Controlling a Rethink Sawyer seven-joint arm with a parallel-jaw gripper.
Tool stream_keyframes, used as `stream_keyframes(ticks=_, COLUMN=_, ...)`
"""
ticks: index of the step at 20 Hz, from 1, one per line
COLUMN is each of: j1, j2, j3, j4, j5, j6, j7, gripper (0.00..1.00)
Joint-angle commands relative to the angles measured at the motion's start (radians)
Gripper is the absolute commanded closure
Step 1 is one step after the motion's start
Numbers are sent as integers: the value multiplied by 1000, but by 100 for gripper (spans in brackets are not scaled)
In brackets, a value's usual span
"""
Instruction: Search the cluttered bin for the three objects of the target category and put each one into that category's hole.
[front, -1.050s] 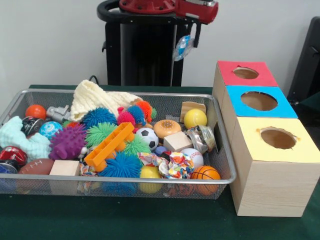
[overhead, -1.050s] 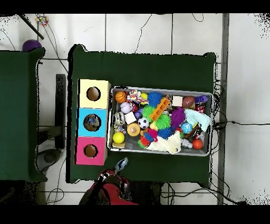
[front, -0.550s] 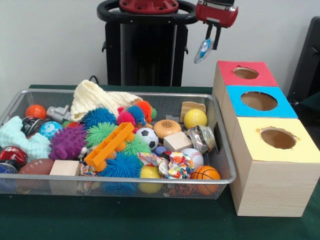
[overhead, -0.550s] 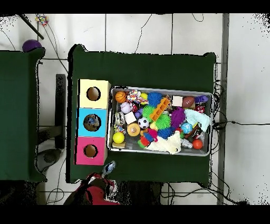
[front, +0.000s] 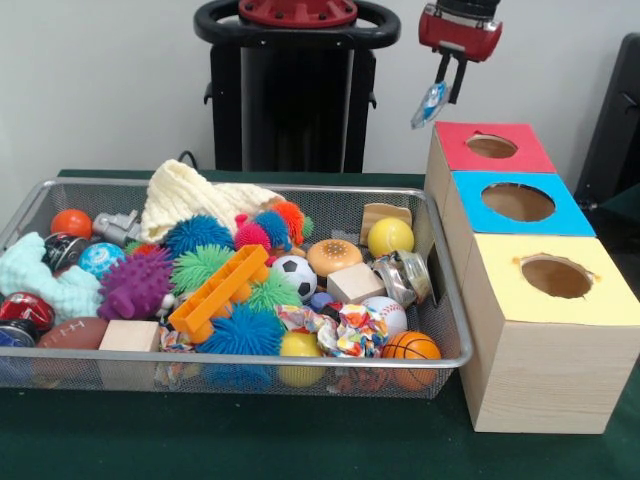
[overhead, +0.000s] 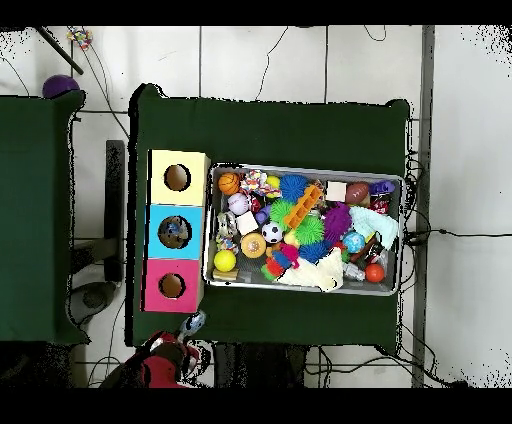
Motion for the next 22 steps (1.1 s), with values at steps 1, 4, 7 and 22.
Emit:
stream_keyframes(ticks=1, j1=29, j2=74, j3=-12, j4=-158, j5=143, j6=-20, j7=294, gripper=100)
stream_keyframes(ticks=4, j1=56, j2=98, j3=-22, j4=-184, j5=180, j6=-16, j7=289, gripper=100)
stream_keyframes(ticks=7, j1=94, j2=127, j3=-45, j4=-215, j5=222, j6=6, j7=289, gripper=100)
stream_keyframes(ticks=22, j1=251, j2=262, j3=-125, j4=-353, j5=376, j6=78, j7=293, gripper=100)
